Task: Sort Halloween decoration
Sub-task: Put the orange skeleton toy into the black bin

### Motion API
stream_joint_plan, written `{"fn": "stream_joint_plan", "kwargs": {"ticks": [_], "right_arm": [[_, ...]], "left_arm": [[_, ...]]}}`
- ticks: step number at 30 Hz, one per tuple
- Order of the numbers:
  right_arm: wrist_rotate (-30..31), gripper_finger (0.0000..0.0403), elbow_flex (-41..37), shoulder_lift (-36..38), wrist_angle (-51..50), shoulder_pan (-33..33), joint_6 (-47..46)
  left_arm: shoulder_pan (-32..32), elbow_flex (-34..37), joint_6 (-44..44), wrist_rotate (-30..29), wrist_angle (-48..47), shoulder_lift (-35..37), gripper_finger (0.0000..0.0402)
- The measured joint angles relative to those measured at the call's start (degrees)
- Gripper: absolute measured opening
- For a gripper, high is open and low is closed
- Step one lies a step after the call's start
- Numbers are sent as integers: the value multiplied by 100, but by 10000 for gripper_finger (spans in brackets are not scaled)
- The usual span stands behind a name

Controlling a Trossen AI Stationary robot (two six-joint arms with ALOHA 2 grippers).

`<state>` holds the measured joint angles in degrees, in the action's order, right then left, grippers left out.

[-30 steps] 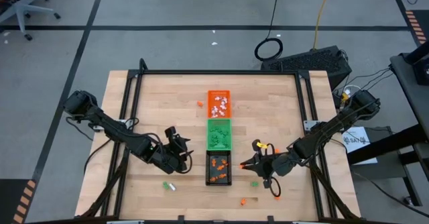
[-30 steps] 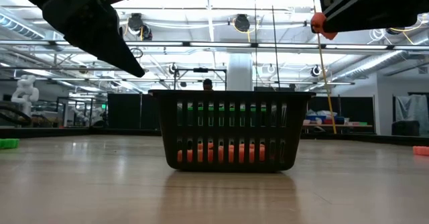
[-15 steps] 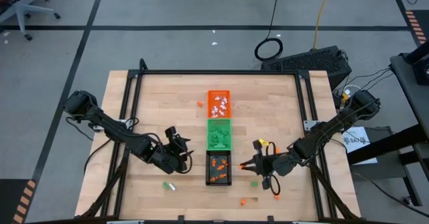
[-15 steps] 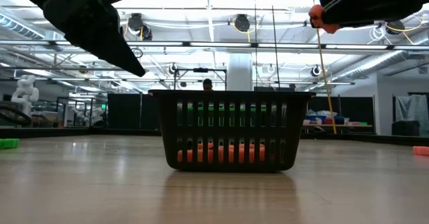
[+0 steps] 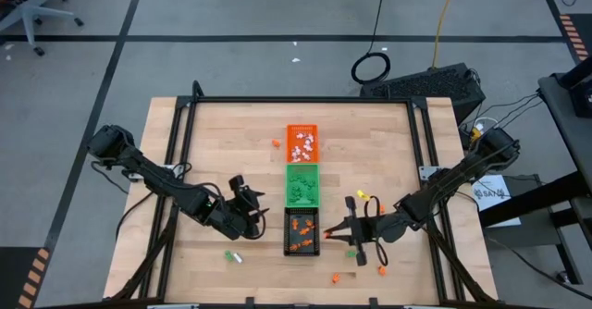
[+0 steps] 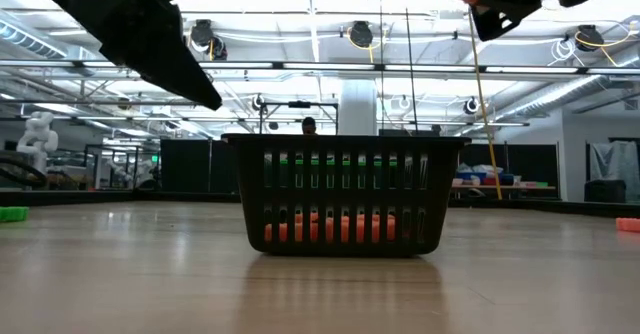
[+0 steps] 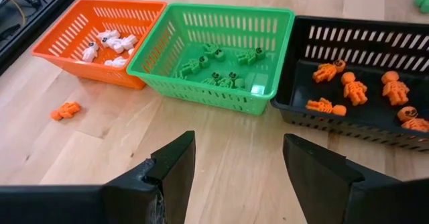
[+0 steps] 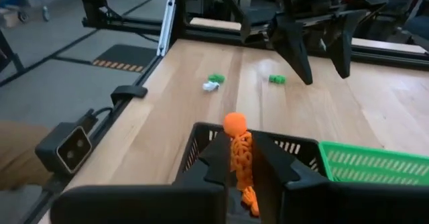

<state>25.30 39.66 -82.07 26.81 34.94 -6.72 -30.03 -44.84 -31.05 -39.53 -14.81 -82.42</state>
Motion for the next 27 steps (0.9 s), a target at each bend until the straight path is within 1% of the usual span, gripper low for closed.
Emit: {"fn": "stream_joint_plan", "kwargs": {"ticks": [9, 14, 22, 27], "right_arm": [[10, 32, 0, -348, 766, -43, -5], [17, 33, 0, -627, 1253, -215, -88], [15, 33, 0, -1032, 1315, -465, -628], [14, 34, 1, -1298, 1330, -608, -1158]], "left_arm": [[-1, 0, 0, 2, 243, 1, 223], [1, 0, -2, 2, 254, 1, 223], [1, 0, -2, 1, 291, 1, 223], [-2, 0, 9, 1, 293, 1, 223]]}}
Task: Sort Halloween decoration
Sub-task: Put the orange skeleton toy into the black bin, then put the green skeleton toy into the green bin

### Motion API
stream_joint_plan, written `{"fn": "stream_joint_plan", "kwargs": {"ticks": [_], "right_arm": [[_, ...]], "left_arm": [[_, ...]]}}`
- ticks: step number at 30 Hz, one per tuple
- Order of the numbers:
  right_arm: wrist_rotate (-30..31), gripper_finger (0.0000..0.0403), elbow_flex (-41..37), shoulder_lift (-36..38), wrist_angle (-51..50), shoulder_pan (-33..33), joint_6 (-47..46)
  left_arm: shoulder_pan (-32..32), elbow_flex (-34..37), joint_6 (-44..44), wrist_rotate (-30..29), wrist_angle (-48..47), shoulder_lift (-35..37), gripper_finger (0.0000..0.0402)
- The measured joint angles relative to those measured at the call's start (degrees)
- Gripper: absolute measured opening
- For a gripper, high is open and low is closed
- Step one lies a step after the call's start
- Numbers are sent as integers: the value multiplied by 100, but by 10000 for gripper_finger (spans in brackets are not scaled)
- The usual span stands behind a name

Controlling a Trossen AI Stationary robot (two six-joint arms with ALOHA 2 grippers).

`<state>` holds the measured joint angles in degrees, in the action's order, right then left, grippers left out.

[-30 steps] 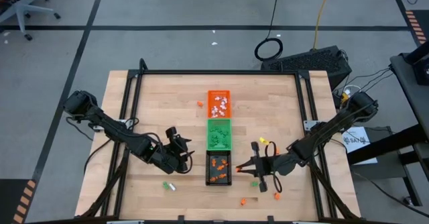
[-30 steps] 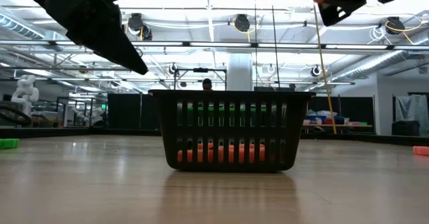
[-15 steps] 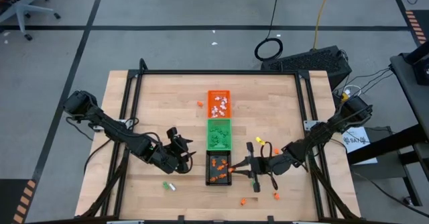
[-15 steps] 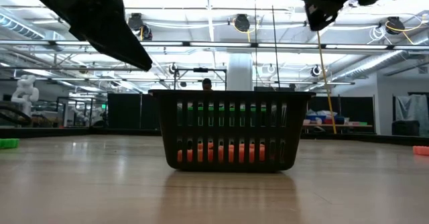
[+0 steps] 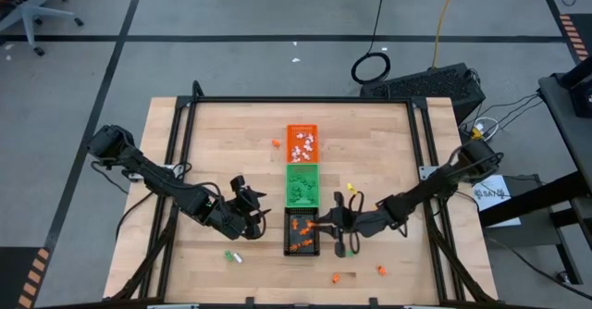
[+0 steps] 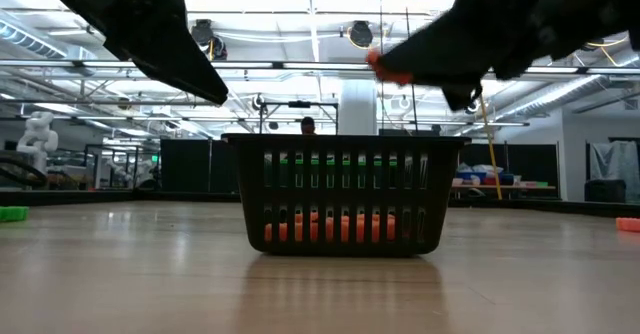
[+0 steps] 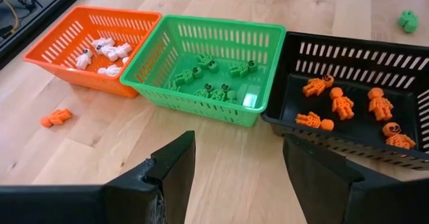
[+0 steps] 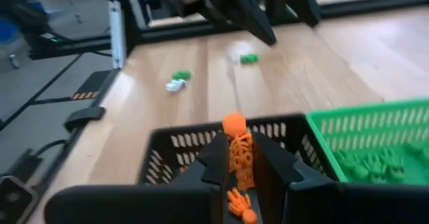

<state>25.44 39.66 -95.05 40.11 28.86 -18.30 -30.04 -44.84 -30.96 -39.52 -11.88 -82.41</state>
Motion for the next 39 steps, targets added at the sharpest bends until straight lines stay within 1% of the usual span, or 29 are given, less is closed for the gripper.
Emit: {"fn": "stream_joint_plan", "kwargs": {"ticks": [5, 10, 13, 19, 22, 24, 27, 29, 31, 32, 35, 39], "right_arm": [[-11, 34, 199, -428, -9, -79, -181], [6, 43, 579, -807, -158, -92, 97], [10, 62, 756, -843, -383, -104, 217], [6, 117, 1040, -849, -1112, -111, 271], [4, 139, 1068, -846, -1238, -110, 466], [-19, 150, 1068, -727, -1472, -109, 577], [-12, 160, 1066, -333, -1999, -62, 987], [-16, 164, 1066, -8, -2340, -28, 1296], [-18, 164, 1066, 325, -2663, -20, 1627], [-17, 164, 1066, 491, -2790, -23, 1768], [1, 163, 1064, 884, -3207, -28, 2164], [-3, 160, 1062, 1056, -3717, -107, 2449]], "left_arm": [[1, 0, 4, -48, 32, 0, 223], [1, 0, 20, -62, 44, 1, 223], [2, 0, 20, -62, 46, 2, 223], [2, 0, 17, -63, 88, -2, 223], [0, 0, 22, -69, 90, -59, 223], [2, 0, 20, -81, 96, -121, 223], [1, 2, -31, -98, 38, -218, 223], [1, 2, -182, -108, 30, -298, 223], [-1, 2, -477, -82, -209, -314, 223], [-4, 2, -720, 44, -346, -307, 223], [-17, -7, -1696, 767, -1062, -280, 223], [-164, -50, -2963, 1634, -2066, -238, 223]]}}
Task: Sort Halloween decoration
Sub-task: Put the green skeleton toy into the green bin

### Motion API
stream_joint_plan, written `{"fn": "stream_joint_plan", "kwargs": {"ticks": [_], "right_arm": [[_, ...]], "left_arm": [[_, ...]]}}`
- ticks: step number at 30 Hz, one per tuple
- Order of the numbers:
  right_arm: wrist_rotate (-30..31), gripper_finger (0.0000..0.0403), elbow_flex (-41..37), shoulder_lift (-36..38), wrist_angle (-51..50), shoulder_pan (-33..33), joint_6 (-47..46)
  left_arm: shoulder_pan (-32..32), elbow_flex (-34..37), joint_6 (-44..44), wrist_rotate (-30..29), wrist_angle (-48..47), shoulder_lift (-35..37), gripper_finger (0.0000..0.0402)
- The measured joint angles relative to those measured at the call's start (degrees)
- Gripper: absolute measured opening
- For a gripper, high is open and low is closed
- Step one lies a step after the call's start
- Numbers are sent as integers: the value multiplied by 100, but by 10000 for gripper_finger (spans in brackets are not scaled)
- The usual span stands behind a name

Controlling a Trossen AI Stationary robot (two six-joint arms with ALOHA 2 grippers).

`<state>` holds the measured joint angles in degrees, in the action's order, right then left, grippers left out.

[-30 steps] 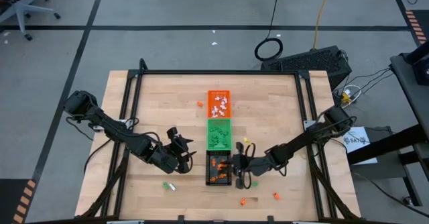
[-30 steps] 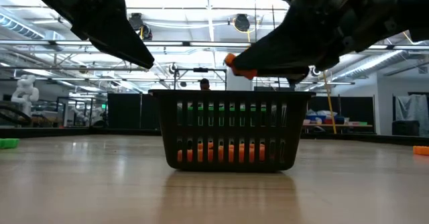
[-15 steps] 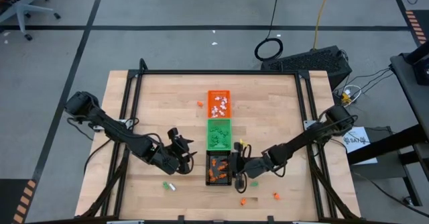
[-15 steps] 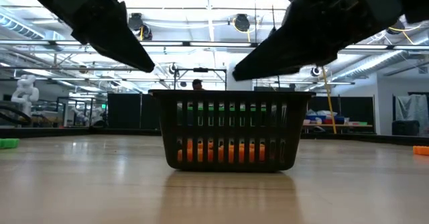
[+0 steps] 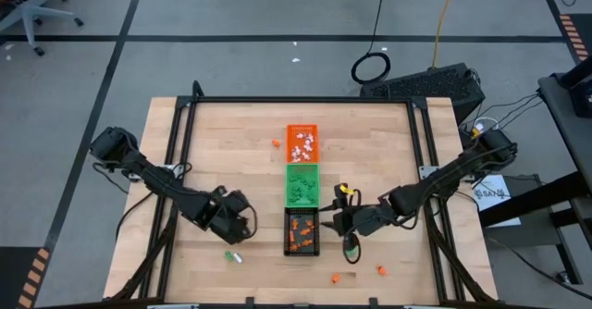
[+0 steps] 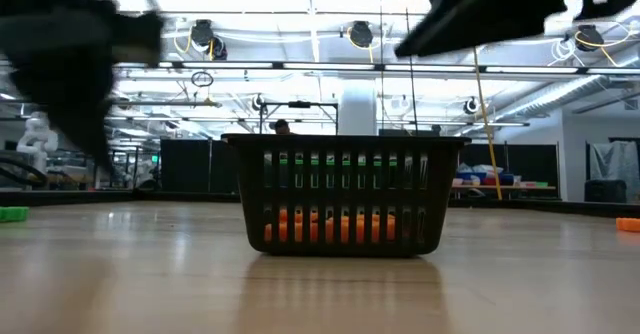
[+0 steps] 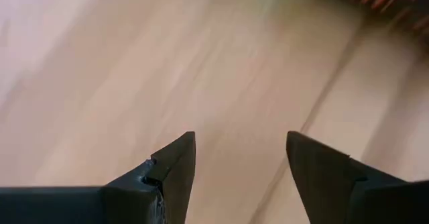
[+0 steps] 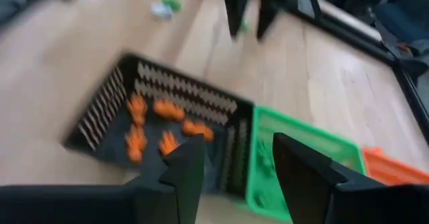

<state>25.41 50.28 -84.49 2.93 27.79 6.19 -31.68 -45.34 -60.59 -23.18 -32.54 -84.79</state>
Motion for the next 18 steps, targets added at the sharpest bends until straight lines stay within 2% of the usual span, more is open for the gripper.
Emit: {"fn": "stream_joint_plan", "kwargs": {"ticks": [6, 9, 13, 18], "right_arm": [[168, 159, -9, -4, -1166, -116, -89], [428, 159, -9, -2, -1350, -200, -183], [459, 159, -9, -2, -1288, -309, -92], [461, 159, -9, -2, -1284, -410, -16]], "left_arm": [[-380, 7, -1470, 1354, -1279, 21, 223], [-545, 7, -2121, 1755, -1523, 55, 223], [-671, 7, -2647, 1735, -1589, 59, 223], [-642, 7, -3408, 1235, -1608, 59, 223]]}}
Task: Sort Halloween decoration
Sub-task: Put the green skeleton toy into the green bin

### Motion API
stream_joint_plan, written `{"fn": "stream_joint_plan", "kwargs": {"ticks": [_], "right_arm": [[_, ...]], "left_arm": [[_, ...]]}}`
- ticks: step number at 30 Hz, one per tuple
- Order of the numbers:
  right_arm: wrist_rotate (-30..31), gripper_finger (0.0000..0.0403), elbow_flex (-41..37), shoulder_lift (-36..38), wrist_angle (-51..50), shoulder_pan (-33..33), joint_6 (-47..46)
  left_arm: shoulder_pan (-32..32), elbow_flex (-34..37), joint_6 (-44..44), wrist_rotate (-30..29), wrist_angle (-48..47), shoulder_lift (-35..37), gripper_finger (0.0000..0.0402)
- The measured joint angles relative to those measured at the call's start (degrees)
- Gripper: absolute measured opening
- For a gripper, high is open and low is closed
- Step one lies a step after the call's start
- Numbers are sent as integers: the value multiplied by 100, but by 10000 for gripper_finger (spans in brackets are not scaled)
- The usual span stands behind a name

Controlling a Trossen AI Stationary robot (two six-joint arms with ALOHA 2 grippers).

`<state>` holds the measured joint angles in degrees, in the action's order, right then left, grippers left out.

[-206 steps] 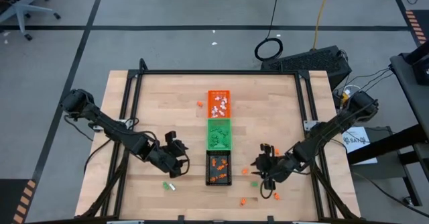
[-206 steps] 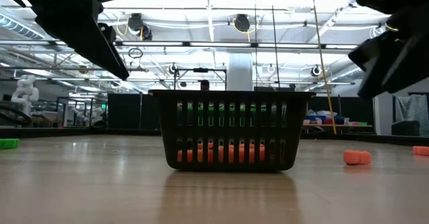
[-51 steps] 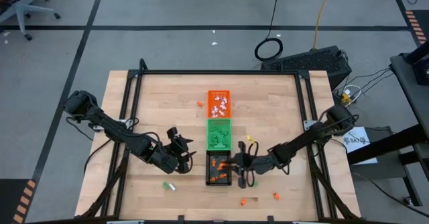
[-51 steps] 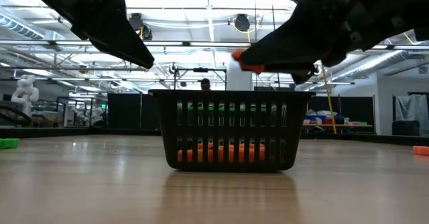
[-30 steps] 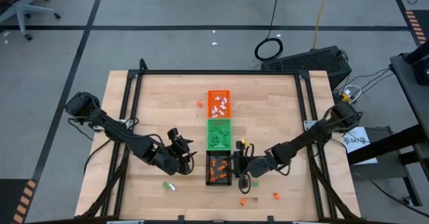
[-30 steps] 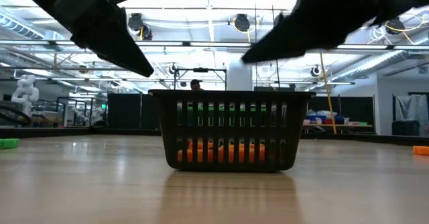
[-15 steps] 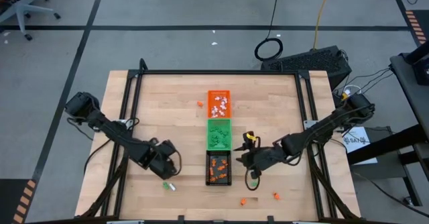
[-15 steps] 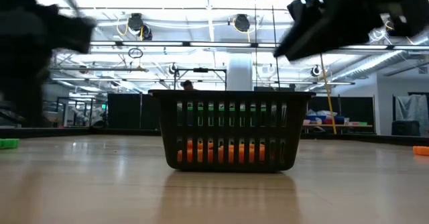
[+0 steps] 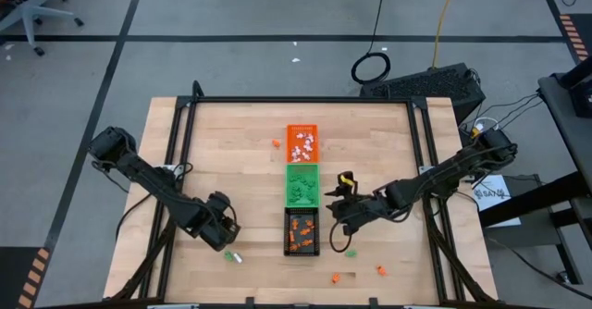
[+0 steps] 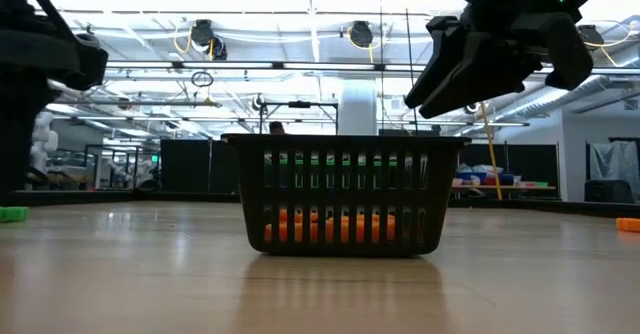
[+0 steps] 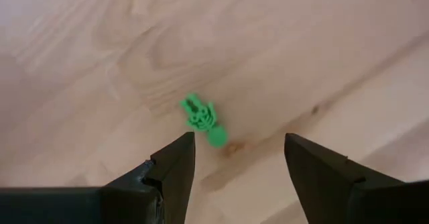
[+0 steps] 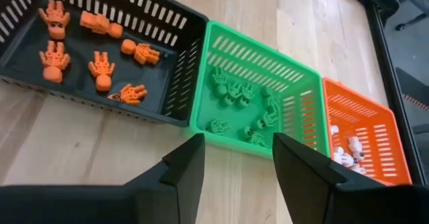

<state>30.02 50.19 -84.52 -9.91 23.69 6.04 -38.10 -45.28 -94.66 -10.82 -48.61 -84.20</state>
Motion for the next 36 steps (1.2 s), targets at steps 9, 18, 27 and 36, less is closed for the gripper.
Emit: {"fn": "stream_joint_plan", "kwargs": {"ticks": [9, 18, 27, 36], "right_arm": [[-17, 159, 0, 1, -18, -12, -137], [-18, 159, 0, 1, -20, -9, -506], [-13, 159, 0, 1, -20, -9, -777], [-20, 159, 0, 1, -29, 144, -1134]], "left_arm": [[-18, 0, -847, 4, -123, -392, 223], [-27, -19, -800, -271, -72, -809, 220], [55, -15, -139, -194, 8, -811, 110], [304, -193, 884, -326, -93, -774, 12]]}}
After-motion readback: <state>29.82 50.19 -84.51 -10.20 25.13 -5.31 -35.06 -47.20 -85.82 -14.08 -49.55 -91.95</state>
